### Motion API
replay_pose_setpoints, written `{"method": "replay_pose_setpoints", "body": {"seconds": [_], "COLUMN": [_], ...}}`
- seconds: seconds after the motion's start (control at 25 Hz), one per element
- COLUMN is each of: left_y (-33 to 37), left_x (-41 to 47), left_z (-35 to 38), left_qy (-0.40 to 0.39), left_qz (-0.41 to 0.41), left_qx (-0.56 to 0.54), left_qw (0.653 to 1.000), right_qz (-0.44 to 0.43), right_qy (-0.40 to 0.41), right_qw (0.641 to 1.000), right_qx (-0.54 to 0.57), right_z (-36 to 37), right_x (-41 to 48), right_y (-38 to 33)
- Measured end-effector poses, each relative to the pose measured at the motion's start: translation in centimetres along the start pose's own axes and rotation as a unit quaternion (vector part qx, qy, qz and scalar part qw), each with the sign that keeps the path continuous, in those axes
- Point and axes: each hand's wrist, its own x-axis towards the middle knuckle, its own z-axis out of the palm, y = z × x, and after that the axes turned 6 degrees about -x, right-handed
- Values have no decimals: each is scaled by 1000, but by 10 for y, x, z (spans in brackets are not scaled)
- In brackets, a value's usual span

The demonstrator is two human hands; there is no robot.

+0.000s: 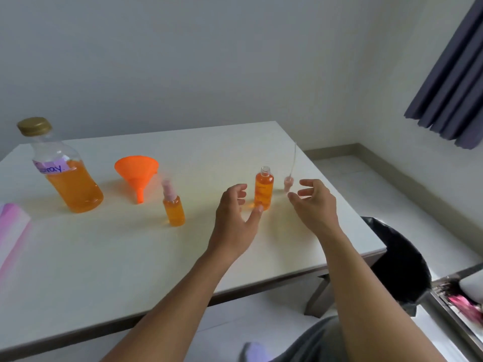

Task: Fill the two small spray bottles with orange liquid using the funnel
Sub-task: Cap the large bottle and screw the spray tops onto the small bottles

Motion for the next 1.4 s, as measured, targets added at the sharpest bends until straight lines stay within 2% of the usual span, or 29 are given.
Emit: {"method": "replay_pose_setpoints", "body": {"seconds": [0.16,0.28,0.44,0.64,0.8,1.04,1.4], "left_y": [-8,-11,-11,-8,-8,-19,-23], "left_x": [36,44,22,-25,-50,-61,-66], "left_z": [31,27,-10,-65,-95,-117,-122], "left_qy": [-32,-38,-36,-22,-17,13,24], "left_qz": [-12,-7,5,16,12,-14,2], "left_qx": [-41,-55,-34,-32,1,-5,58], "left_qw": [999,998,999,999,1000,1000,998], "right_qz": [-4,-13,-84,-129,-175,-201,-231], "right_qy": [27,33,-53,-142,-173,-156,-160], "right_qw": [998,996,978,920,925,927,935], "right_qx": [48,81,186,343,289,277,217], "right_z": [18,16,-6,-34,-31,-28,-24], "right_x": [29,35,13,-34,-56,-64,-68], "right_y": [-1,-1,-19,-55,-73,-89,-98]}}
